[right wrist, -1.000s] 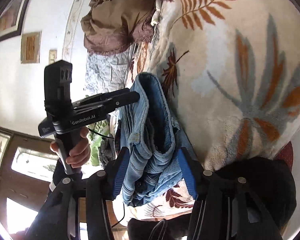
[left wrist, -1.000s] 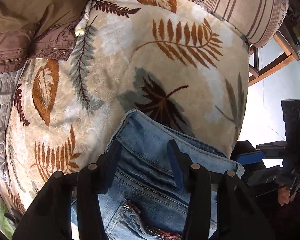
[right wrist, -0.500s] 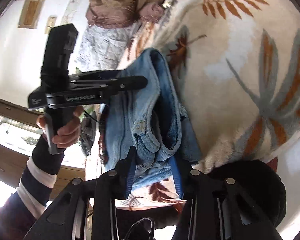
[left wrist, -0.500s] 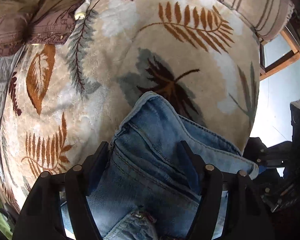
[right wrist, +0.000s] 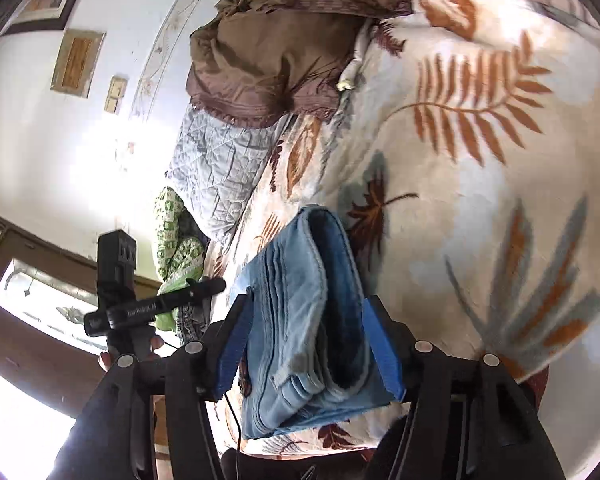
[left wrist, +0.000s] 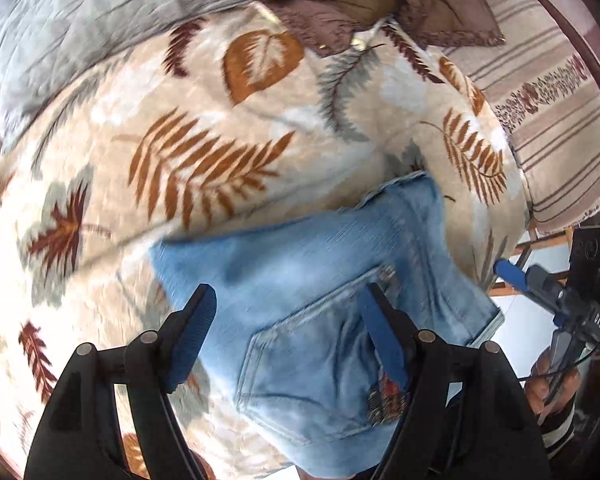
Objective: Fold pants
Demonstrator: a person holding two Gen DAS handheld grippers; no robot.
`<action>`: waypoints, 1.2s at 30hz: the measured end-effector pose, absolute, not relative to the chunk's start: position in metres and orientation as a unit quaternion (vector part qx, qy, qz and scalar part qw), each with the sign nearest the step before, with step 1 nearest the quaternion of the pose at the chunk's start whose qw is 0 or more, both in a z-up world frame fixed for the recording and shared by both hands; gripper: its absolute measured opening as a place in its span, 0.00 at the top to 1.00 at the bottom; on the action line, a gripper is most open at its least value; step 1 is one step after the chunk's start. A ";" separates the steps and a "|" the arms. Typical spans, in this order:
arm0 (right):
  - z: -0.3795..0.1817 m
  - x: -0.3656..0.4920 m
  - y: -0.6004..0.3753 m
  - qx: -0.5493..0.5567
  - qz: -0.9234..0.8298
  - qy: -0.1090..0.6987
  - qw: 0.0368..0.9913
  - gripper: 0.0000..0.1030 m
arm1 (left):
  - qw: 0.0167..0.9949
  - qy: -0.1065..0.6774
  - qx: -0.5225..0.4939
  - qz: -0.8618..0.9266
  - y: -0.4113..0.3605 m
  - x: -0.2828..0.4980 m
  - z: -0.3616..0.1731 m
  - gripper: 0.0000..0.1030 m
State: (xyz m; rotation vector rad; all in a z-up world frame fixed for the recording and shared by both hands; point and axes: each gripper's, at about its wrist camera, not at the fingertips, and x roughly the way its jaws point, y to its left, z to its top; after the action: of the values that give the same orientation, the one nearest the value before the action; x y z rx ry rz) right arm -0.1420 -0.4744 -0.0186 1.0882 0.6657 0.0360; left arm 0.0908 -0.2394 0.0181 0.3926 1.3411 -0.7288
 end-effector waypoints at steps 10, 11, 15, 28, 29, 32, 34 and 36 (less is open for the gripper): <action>-0.018 -0.043 -0.418 0.332 0.085 0.425 0.838 0.87 | 0.678 0.662 -0.049 -0.316 -0.170 0.063 -0.029 0.31; -0.009 -0.047 -0.414 0.303 0.078 0.415 0.855 0.87 | 0.689 0.653 -0.031 -0.312 -0.176 0.058 -0.029 0.31; -0.039 -0.046 -0.425 0.251 0.019 0.469 0.847 0.82 | 0.704 0.647 -0.002 -0.292 -0.185 0.055 -0.039 0.31; -0.053 -0.075 -0.492 0.442 0.063 0.421 0.790 0.28 | 0.673 0.668 -0.087 -0.305 -0.149 0.066 -0.045 0.29; -0.063 -0.070 -0.489 0.447 0.077 0.431 0.780 0.28 | 0.668 0.673 -0.087 -0.304 -0.154 0.064 -0.049 0.28; -0.069 -0.062 -0.472 0.449 0.129 0.428 0.774 0.27 | 0.674 0.662 -0.086 -0.316 -0.165 0.056 -0.044 0.20; -0.065 -0.055 -0.455 0.444 0.183 0.437 0.760 0.25 | 0.676 0.661 -0.091 -0.313 -0.169 0.055 -0.043 0.16; -0.052 -0.051 -0.439 0.369 0.178 0.454 0.792 0.22 | 0.673 0.664 -0.104 -0.308 -0.170 0.057 -0.048 0.15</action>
State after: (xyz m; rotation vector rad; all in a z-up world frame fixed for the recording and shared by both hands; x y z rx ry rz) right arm -0.0507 -0.4394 -0.0522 0.7930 0.9759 0.3830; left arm 0.0565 -0.1700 -0.0483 -0.2340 1.4946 -0.6929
